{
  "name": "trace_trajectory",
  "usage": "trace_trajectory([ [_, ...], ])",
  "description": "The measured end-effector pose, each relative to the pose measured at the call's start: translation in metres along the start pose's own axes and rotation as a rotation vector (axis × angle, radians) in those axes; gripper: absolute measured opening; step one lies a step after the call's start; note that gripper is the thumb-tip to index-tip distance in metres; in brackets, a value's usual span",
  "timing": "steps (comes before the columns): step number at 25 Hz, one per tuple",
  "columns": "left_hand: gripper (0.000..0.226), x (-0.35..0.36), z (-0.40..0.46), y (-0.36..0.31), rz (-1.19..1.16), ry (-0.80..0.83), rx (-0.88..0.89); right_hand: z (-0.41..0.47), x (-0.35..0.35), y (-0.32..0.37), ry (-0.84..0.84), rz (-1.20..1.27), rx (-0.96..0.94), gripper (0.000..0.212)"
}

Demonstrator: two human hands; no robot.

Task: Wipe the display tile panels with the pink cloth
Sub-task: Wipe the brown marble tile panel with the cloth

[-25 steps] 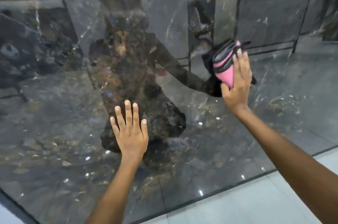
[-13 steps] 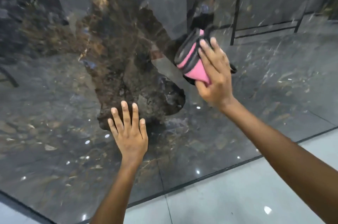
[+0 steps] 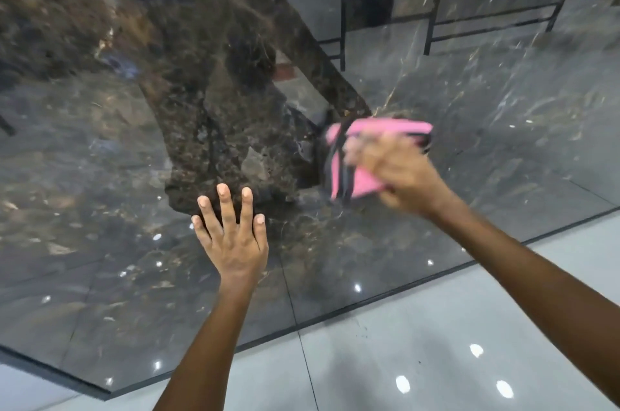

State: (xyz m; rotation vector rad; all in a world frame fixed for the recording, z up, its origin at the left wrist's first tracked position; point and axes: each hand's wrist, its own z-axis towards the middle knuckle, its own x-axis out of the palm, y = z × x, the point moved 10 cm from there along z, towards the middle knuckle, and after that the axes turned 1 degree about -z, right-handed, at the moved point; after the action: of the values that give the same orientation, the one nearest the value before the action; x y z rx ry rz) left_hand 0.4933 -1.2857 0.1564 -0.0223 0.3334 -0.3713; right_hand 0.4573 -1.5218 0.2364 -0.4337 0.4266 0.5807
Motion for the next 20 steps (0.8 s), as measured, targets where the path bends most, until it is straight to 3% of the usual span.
trace_trajectory([
  [2, 0.055, 0.001, -0.005, -0.001, 0.014, -0.019, 0.002, -0.019, -0.023, -0.047, -0.213, -0.081, 0.396, 0.065],
  [4, 0.055, 0.002, -0.009, -0.001, 0.026, -0.036, 0.021, -0.084, 0.019, -0.027, -0.089, -0.206, 0.504, 0.078],
  [7, 0.055, 0.003, -0.005, -0.001, 0.031, -0.028, 0.038, -0.167, 0.102, 0.059, 0.489, -0.294, -0.097, 0.083],
  [8, 0.055, 0.003, -0.003, -0.001, 0.030, -0.023, 0.036, -0.177, 0.110, 0.072, 0.560, -0.334, -0.295, 0.088],
  [9, 0.055, 0.002, -0.002, -0.002, 0.031, -0.022, 0.033, -0.162, 0.105, 0.077, 0.509, -0.356, -0.381, 0.087],
  [10, 0.055, 0.002, -0.002, -0.002, 0.025, -0.021, 0.029, -0.131, 0.096, 0.075, 0.405, -0.360, -0.346, 0.077],
  [12, 0.054, -0.001, -0.004, -0.001, -0.001, -0.022, 0.017, -0.066, 0.070, 0.052, 0.047, -0.309, -0.025, 0.052],
  [13, 0.053, -0.001, -0.004, -0.001, -0.015, -0.024, 0.015, -0.055, 0.068, 0.049, -0.049, -0.264, 0.079, 0.046],
  [14, 0.053, -0.002, -0.003, 0.000, -0.030, -0.018, 0.009, -0.060, 0.079, 0.062, -0.064, -0.300, 0.042, 0.045],
  [15, 0.053, -0.001, -0.003, 0.000, -0.047, -0.007, 0.000, -0.083, 0.109, 0.086, 0.014, -0.369, -0.071, 0.048],
  [17, 0.053, 0.000, -0.007, -0.001, -0.078, 0.027, -0.021, -0.180, 0.189, 0.142, 0.438, -0.455, -0.474, 0.059],
  [18, 0.055, 0.002, -0.014, -0.002, -0.087, 0.061, -0.041, -0.227, 0.209, 0.154, 0.616, -0.449, -0.570, 0.061],
  [20, 0.058, 0.008, -0.042, -0.006, -0.076, 0.150, -0.049, -0.265, 0.214, 0.157, 0.722, -0.309, -0.631, 0.059],
])
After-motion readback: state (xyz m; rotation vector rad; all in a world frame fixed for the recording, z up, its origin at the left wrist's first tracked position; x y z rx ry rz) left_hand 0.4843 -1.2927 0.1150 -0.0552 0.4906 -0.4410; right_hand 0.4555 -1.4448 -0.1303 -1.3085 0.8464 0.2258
